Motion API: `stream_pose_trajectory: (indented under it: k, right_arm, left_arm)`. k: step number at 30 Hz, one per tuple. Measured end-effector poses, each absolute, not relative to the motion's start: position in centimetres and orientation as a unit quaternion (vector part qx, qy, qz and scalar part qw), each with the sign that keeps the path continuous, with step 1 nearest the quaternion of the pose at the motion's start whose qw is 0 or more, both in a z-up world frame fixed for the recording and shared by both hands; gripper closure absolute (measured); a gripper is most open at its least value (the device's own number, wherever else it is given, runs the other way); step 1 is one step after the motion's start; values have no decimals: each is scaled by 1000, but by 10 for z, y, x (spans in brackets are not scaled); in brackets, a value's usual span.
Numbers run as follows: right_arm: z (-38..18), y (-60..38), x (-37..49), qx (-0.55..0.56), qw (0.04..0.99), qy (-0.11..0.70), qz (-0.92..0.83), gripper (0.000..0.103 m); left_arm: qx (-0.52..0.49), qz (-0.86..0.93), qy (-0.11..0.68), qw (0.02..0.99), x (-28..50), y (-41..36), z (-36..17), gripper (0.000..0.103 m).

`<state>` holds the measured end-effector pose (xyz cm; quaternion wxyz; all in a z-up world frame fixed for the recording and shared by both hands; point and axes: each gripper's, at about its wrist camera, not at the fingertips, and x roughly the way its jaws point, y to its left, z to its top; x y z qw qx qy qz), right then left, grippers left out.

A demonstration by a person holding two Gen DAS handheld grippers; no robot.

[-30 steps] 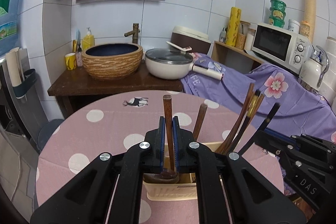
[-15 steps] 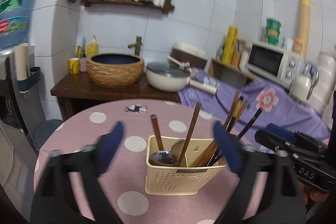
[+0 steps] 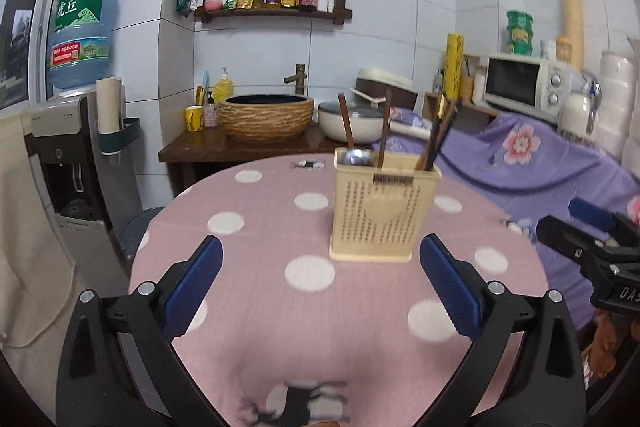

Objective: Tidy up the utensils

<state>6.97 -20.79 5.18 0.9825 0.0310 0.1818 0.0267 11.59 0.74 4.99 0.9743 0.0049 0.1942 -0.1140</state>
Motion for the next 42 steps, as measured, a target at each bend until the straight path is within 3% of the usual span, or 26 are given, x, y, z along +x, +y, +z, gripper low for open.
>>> stream_pose_trajectory:
  k: [7, 16, 42]
  right_arm:
    - [33, -200, 15, -20, 988, 151, -8, 6]
    - [26, -196, -26, 0, 992, 128, -9, 6]
    - [24, -185, -38, -20, 993, 118, -7, 6]
  left_arm:
    - [-17, -95, 201, 975, 55, 19, 26, 6]
    - [-23, -99, 178, 979, 16, 16, 20, 6]
    - [-20, -89, 155, 984, 7, 12, 32, 6]
